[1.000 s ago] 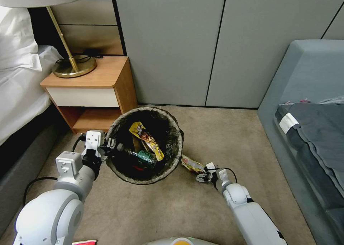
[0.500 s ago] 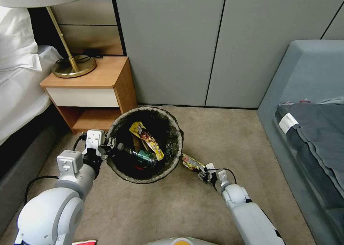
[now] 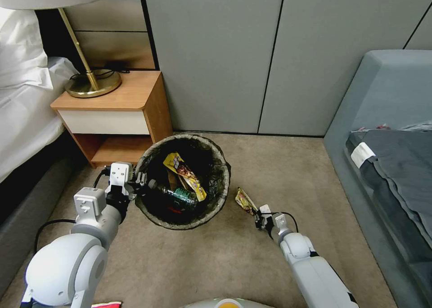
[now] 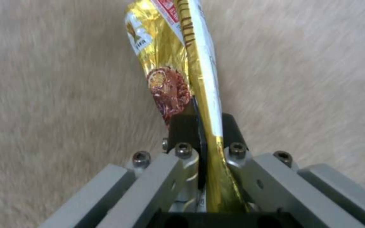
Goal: Pick up the trash bin, then pick up the garbage from the floor and place it into the trash bin.
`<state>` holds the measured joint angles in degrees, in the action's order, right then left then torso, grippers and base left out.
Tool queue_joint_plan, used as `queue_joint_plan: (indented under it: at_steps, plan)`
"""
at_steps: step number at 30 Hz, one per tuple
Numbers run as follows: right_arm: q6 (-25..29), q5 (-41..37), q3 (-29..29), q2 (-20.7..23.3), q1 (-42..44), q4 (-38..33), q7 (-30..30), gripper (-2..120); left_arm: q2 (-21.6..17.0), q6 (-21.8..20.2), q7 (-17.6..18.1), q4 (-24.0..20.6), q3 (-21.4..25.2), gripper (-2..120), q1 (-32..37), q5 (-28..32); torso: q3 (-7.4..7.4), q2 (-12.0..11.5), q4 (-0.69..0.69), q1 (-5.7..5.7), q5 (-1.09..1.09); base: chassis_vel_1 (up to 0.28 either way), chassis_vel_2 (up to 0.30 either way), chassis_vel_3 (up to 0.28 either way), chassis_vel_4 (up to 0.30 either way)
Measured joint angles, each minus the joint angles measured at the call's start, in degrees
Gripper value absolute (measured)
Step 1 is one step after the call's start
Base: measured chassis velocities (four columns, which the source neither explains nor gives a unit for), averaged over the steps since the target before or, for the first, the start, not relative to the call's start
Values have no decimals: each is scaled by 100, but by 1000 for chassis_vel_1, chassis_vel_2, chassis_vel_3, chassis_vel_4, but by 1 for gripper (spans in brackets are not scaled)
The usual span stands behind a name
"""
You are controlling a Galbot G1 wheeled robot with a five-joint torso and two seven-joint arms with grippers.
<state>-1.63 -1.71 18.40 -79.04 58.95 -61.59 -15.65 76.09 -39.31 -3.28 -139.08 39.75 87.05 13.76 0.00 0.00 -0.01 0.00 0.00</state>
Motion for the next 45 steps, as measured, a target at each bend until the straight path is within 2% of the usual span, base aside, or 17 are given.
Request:
queue_joint_plan:
  at_steps: [9,11,14,15,18,19,22,23,27,28,32,33,36,39,40,44,45]
  plan:
    - [62,-393,347,399,405,-1741,87,0,-16,0,0,14,-4,1,-3,12,0,0,1,0,-1,0,0,0,0]
    - [-2,-528,401,473,482,-1994,139,0,-23,0,1,15,-3,1,-4,27,0,0,1,0,1,0,0,0,0]
    - [-150,-790,653,646,694,-2790,230,0,-35,-2,6,31,0,1,-16,43,0,0,0,0,1,0,0,0,0]
    - [-150,-790,653,646,694,-2790,230,0,-35,-2,6,31,0,1,-16,43,0,0,0,0,1,0,0,0,0]
    - [-326,-1074,886,784,869,-3657,328,0,-43,-5,9,36,-12,1,-20,44,0,0,1,0,1,0,0,0,0]
    - [-326,-1074,886,784,869,-3657,328,0,-43,-5,9,36,-12,1,-20,44,0,0,1,0,1,0,0,0,0]
    - [-530,-1323,1103,946,1051,-4569,387,0,-58,-8,10,43,-17,1,-20,42,0,0,1,0,0,0,0,0,0]
    - [-530,-1323,1103,946,1051,-4569,387,0,-58,-8,10,43,-17,1,-20,42,0,0,1,0,0,0,0,0,0]
    - [-728,-1563,1143,1129,1212,-5499,433,0,-67,-10,11,47,-35,1,-19,34,0,0,0,0,0,0,0,0,0]
    - [-818,-1638,1100,1189,1264,-5873,445,0,-68,-11,12,51,-50,1,-21,26,-1,0,1,0,-1,0,0,0,0]
    - [-971,-1694,950,1256,1333,-6425,449,0,-67,-13,14,58,-73,1,-24,11,-1,0,1,0,0,0,0,0,0]
    - [-1122,-1679,733,1269,1359,-6832,438,0,-68,-15,16,63,-96,1,-28,-8,0,0,0,0,-1,0,0,0,0]
    - [-1201,-1662,592,1264,1354,-6995,412,0,-74,-17,16,69,-108,1,-29,-20,0,0,1,0,1,0,0,0,0]
    - [-1428,-1468,-14,1247,1236,-7290,307,0,-114,-23,16,79,-150,1,-28,-68,0,0,1,0,0,0,0,0,0]
    - [-1428,-1468,-14,1247,1236,-7290,307,0,-114,-23,16,79,-150,1,-28,-68,0,0,1,0,0,0,0,0,0]
    - [-1555,-1188,-896,1212,1066,-7302,307,0,-136,-84,16,80,-176,1,-26,-107,0,0,1,0,-1,0,0,0,0]
    - [-1555,-1188,-896,1212,1066,-7302,307,0,-136,-84,16,80,-176,1,-26,-107,0,0,1,0,-1,0,0,0,0]
